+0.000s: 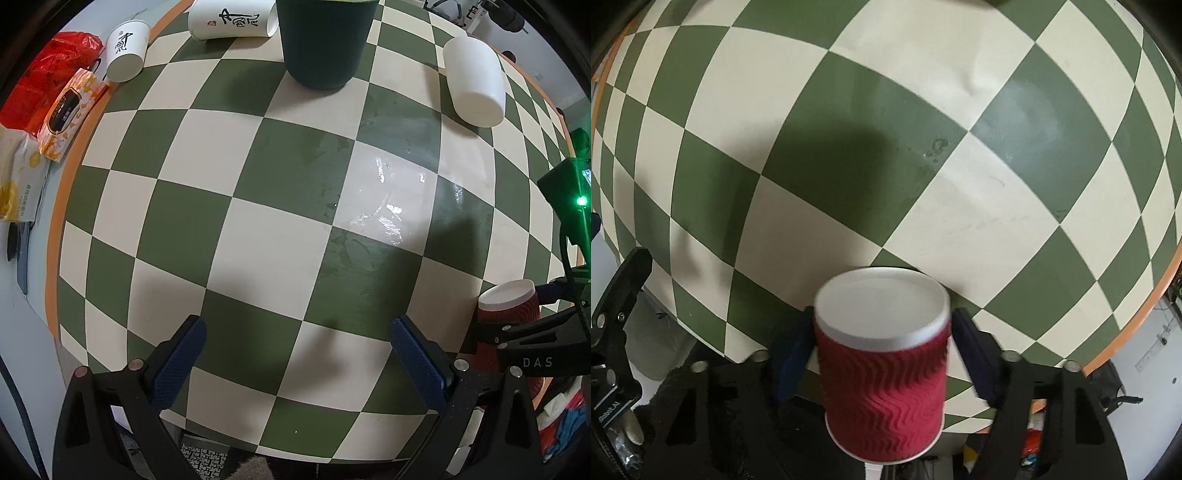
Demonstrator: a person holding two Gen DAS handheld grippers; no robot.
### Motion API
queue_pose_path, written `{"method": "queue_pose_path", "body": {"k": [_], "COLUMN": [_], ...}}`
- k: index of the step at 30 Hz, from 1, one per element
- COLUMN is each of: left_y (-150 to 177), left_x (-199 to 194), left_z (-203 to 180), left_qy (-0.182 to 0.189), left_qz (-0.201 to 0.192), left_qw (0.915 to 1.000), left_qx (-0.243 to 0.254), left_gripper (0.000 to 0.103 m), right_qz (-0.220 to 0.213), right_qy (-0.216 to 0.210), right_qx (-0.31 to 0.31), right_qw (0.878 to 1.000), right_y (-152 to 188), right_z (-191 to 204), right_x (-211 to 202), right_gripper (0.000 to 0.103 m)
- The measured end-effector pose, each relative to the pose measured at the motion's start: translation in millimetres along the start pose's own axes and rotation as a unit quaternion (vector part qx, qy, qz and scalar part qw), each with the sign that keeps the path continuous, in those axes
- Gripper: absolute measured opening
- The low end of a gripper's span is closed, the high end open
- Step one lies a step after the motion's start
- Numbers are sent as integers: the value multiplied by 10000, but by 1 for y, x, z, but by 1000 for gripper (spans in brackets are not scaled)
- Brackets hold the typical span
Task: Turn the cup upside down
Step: 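Rotate the right tool to turn the red cup rim-down, then lower the red cup rim-down onto the table and open the right tool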
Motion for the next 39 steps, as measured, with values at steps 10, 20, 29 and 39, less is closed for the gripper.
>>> {"method": "queue_pose_path", "body": {"k": [10, 20, 29, 39], "left_y": [-6, -20, -28, -38], "left_x": [2, 4, 10, 13], "left_z": [1, -7, -16, -45], "left_qy": [93, 113, 180, 200], "left_qz": [43, 55, 53, 53], "left_qw": [9999, 9998, 9994, 9985], "left_qx": [33, 142, 301, 510], "left_gripper": [102, 102, 102, 102], "right_qz": [-1211, -3592, -4956, -5132], "right_qy": [-145, -39, -19, 78], "right_qx": [358, 1355, 2132, 1963], "right_qw": [9919, 9234, 8420, 8355], "right_y": [20, 45, 37, 50], "right_z": [-21, -66, -81, -61], "right_x": [-48, -116, -102, -94], "right_gripper": [70, 70, 70, 70]}}
Point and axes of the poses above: each gripper's, at about its wrist camera, not at the fingertips, and x roughly the way its jaws point, z to its left, y to its underside, the point moved 3 cm from there along x, roughly the way its jaws point, and after that the axes turned 6 degrees about -z, right-handed, at the moved point
